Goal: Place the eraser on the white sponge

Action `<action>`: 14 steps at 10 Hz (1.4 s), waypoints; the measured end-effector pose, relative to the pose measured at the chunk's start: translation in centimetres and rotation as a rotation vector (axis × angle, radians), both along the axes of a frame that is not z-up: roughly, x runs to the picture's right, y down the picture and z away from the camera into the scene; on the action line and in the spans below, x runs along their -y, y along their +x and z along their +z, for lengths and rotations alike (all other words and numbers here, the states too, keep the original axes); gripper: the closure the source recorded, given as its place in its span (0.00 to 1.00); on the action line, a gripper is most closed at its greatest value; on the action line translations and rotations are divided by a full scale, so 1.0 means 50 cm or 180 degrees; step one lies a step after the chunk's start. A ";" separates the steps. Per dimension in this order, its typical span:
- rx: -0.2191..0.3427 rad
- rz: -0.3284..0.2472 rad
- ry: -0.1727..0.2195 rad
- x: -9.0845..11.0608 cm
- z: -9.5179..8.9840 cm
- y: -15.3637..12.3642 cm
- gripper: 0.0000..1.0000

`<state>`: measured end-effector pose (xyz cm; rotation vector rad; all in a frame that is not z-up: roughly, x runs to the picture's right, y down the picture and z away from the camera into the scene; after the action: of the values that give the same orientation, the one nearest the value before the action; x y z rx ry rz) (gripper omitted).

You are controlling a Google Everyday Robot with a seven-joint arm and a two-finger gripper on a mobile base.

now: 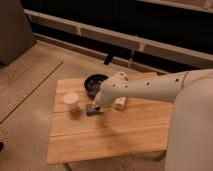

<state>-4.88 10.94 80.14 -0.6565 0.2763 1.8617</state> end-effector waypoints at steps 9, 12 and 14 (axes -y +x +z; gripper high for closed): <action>0.0012 -0.0306 -0.0426 -0.061 0.088 -0.068 0.88; -0.0006 -0.0349 -0.0482 -0.067 0.099 -0.069 0.59; -0.0013 -0.0365 -0.0514 -0.068 0.104 -0.069 0.37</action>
<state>-8.33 14.36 85.31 -0.7316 0.4615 1.7431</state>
